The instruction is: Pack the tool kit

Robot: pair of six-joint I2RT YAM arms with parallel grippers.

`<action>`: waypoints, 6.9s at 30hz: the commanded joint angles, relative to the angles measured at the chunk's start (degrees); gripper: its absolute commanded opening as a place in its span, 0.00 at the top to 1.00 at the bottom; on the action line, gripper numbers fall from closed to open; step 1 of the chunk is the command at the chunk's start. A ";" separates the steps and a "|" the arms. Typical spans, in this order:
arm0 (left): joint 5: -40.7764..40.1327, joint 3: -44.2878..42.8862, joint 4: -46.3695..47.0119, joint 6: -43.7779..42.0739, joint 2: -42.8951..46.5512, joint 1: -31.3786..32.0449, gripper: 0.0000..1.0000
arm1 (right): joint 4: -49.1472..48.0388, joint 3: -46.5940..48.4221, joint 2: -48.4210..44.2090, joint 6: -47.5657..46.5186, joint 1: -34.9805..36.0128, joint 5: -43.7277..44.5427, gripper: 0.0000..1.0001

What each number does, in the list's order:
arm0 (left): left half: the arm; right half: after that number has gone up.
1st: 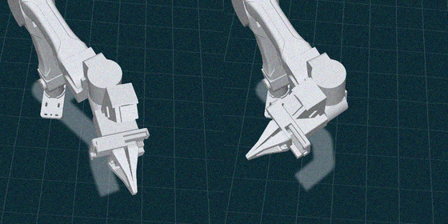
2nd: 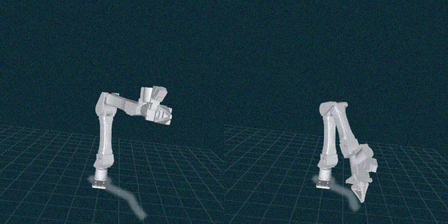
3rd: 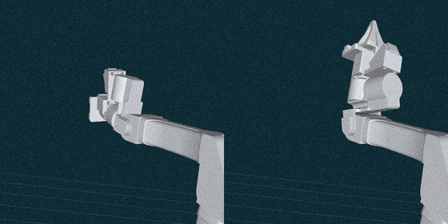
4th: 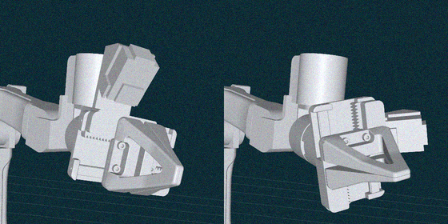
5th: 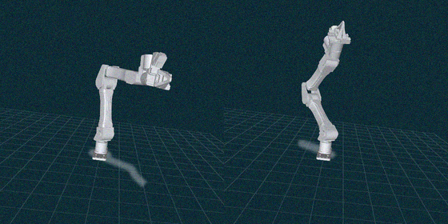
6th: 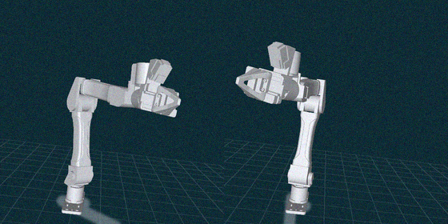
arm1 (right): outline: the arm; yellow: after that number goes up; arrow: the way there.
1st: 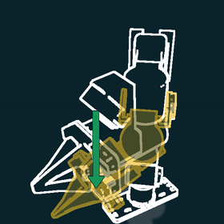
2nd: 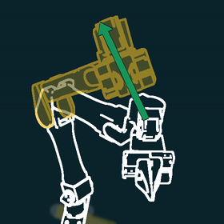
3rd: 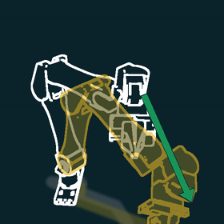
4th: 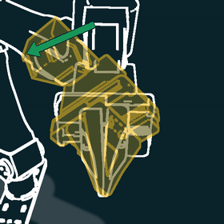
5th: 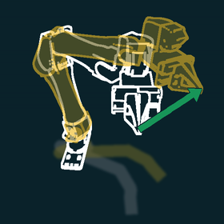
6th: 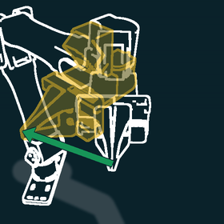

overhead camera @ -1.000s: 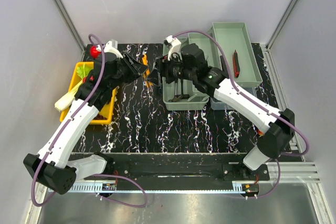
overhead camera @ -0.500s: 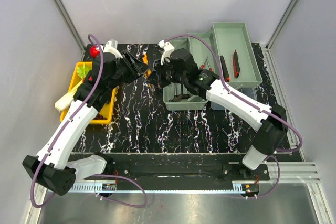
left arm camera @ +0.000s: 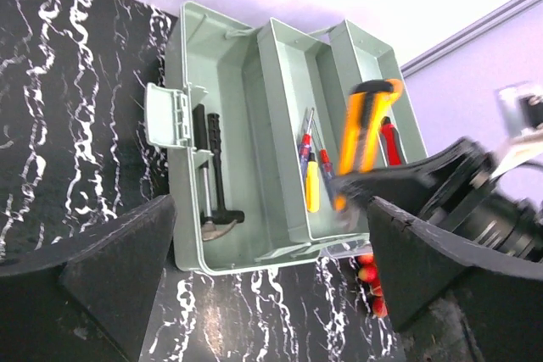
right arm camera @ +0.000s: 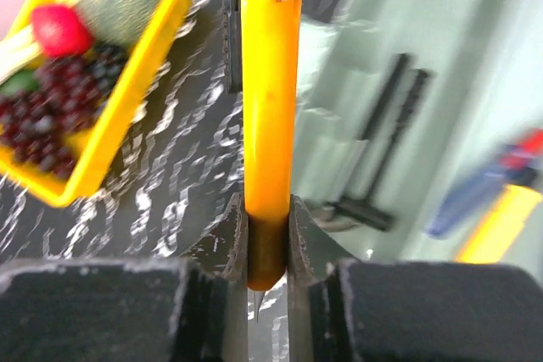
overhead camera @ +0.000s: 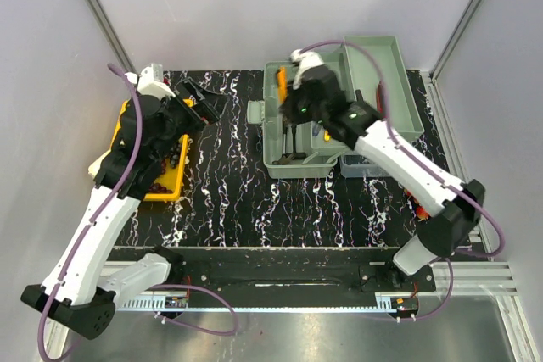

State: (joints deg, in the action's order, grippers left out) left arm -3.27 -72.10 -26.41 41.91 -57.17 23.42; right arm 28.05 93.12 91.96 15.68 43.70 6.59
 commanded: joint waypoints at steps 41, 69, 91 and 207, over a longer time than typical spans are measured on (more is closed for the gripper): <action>13.64 0.11 -6.63 -6.93 -8.75 -5.66 0.01 | 8.68 -4.88 -2.93 -12.96 -36.76 19.25 0.49; 16.27 5.39 -2.68 -6.84 -18.50 -6.90 0.01 | 4.57 -5.75 -0.38 8.76 -65.76 -22.66 0.29; 24.01 2.22 4.61 -7.73 -34.23 -7.51 0.04 | -0.28 -13.49 9.29 -5.66 -65.85 -30.94 0.57; 14.95 -0.85 9.01 -1.92 -49.71 2.51 0.43 | 24.33 24.56 16.84 -13.75 -22.88 56.24 1.00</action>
State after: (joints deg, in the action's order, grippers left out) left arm 10.07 -70.39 -20.47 39.29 -106.69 24.29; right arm 57.06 114.10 107.74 -2.74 17.80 51.35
